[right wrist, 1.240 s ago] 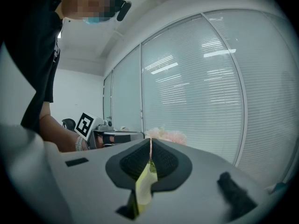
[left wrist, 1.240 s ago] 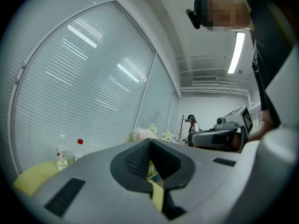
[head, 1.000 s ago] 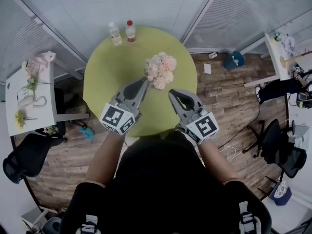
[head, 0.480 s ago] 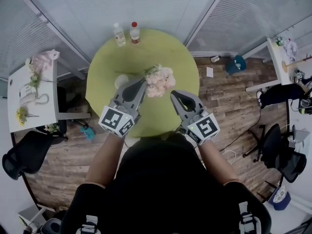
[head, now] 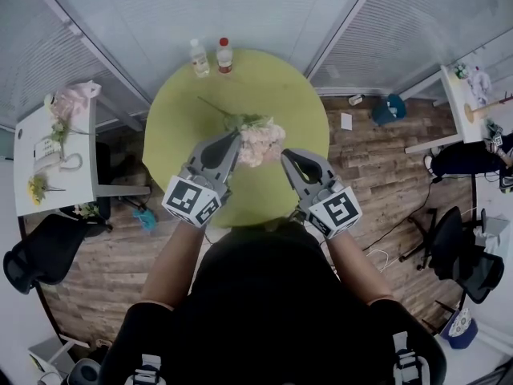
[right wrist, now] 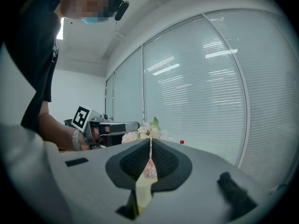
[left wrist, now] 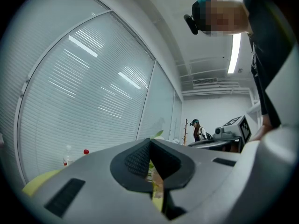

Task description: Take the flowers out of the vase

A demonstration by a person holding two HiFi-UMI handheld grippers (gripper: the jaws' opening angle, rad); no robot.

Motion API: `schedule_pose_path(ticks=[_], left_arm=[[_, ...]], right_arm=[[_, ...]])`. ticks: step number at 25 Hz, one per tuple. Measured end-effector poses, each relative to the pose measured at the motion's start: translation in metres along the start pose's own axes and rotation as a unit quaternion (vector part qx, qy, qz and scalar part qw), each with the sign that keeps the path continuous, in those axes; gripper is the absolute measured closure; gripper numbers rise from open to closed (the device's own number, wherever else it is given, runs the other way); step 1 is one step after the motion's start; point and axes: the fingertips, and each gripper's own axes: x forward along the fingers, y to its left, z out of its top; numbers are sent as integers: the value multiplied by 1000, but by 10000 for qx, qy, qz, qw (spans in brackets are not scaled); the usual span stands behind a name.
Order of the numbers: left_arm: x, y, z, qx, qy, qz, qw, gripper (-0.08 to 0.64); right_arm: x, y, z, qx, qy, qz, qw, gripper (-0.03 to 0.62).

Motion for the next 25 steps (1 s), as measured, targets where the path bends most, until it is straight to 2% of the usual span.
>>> schedule_pose_path(ticks=[7,25], left_arm=[[1,3,5,3,-49,29,10000,549],[0,-12,11,126,-57,205,9997,549]], right_arm=[[-1,-4,3,-6,9,-76,10000,572],[-9,-16,11,-94,-113,141,9998,572]])
